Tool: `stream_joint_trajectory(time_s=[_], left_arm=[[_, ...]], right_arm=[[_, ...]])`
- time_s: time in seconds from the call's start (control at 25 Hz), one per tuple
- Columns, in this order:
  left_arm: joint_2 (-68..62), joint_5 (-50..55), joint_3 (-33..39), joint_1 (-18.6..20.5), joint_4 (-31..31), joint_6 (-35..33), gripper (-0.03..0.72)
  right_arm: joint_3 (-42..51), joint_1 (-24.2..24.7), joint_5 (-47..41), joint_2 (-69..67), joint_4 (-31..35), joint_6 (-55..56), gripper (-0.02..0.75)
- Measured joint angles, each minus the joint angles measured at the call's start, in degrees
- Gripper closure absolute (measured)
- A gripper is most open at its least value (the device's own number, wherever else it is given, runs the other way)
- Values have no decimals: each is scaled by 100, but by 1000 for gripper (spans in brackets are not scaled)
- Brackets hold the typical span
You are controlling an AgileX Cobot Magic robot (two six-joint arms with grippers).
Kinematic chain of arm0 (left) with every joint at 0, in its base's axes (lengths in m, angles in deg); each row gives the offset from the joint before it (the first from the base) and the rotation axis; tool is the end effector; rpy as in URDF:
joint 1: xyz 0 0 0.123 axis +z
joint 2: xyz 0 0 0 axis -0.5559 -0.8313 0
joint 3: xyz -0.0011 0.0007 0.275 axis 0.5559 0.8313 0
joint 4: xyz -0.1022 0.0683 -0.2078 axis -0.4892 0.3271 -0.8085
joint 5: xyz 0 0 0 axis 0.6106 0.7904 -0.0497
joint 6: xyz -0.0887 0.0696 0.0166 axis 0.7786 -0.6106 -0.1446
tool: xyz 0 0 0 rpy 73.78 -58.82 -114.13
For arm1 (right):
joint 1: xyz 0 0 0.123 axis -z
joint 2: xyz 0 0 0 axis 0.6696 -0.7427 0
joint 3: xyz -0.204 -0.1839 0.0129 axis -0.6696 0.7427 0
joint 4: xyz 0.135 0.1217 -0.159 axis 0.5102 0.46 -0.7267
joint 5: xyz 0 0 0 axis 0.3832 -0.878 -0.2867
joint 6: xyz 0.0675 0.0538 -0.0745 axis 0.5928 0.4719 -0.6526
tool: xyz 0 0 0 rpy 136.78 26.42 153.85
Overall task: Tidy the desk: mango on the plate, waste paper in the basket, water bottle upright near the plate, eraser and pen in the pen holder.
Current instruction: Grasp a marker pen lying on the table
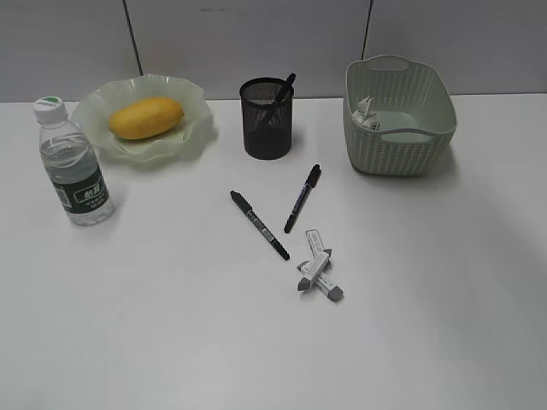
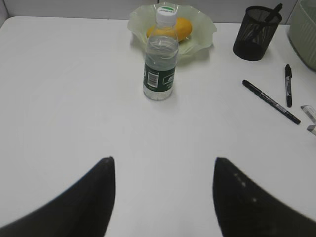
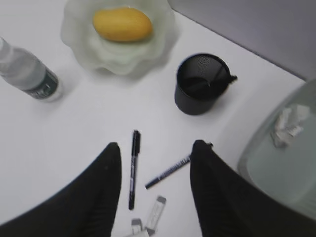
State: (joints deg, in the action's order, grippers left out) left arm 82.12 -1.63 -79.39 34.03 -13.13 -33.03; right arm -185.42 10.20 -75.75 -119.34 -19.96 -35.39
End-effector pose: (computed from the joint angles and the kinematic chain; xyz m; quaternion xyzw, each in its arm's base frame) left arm 0.0124 -0.0143 0.2696 0.0020 0.8425 -0.0710 0.5340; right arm 0.3676 0.2386 0.3708 -0.2851 0.8942 0.1235 0.3223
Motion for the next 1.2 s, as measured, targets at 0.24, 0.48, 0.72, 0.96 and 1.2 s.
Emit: stream_joint_trajectory(time_s=[0.24,0.48,0.72,0.96,1.2], left_arm=[[0,0,0,0,0,0,217],[0,0,0,0,0,0,218],[0,0,0,0,0,0,218],[0,0,0,0,0,0,220],[0,0,0,0,0,0,228]], right_arm=[[2251,1335,0,1395,-15,-175,363],[4418,2886,446,2950,-13,-433,363],[6283,3818,953,4319,-6,-731,363],[7817,3862,1310,5627,245,-736,363],[8737,3862,1334,6963,518,-738,363]])
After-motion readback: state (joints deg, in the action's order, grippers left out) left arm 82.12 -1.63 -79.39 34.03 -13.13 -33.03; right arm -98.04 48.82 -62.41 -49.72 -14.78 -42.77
